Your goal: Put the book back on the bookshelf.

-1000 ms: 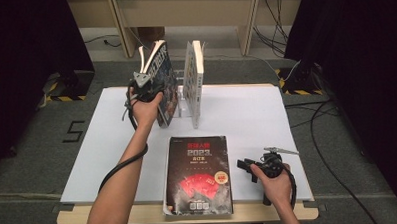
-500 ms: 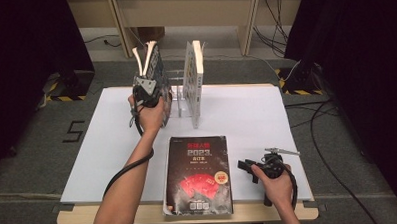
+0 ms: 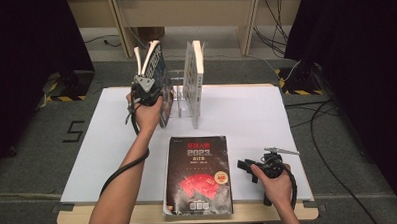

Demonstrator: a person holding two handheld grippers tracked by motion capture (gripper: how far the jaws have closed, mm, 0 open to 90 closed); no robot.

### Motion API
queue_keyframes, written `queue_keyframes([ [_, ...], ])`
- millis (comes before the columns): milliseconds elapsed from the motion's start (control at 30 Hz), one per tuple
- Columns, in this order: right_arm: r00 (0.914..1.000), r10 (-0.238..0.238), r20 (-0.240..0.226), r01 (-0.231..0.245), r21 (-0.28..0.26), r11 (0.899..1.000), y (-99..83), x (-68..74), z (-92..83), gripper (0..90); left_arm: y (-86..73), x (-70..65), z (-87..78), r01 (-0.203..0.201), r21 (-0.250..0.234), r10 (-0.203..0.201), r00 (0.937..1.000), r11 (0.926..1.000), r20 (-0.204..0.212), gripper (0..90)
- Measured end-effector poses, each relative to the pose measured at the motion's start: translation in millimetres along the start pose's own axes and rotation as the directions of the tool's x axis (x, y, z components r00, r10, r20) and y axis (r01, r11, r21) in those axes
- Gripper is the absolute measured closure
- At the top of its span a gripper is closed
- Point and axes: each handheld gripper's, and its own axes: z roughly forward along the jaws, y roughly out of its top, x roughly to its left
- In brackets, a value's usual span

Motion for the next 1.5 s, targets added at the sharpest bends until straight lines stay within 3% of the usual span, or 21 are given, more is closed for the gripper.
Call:
queue_keyframes([
  [333, 1.0, -0.004, 0.001, 0.004, 0.0, 1.0, -0.2, 0.8, -0.2, 57.8, -0.6, -2.1, -3.1, -0.006, 0.015, 0.006, 0.9997, 0.9999, 0.024, 51.6],
  [767, 1.0, -0.002, 0.005, 0.002, -0.006, 1.0, 0.9, 1.8, -1.5, 57.8, -6.5, 1.9, -17.1, 0.078, 0.039, -0.08, 0.9948, 0.9962, 0.064, 37.7],
  [1033, 1.0, -0.008, 0.003, 0.008, -0.004, 1.0, 1.7, 5.2, -0.6, 57.8, -5.8, 6.0, -29.9, 0.099, 0.03, -0.101, 0.9911, 0.9946, 0.086, 36.3],
  [1500, 0.9999, -0.015, 0.003, 0.015, -0.005, 1.0, 3.5, 7.8, 1.2, 57.8, -12.0, 10.3, -44.0, 0.119, 0.058, -0.125, 0.9851, 0.9912, 0.118, 35.3],
])
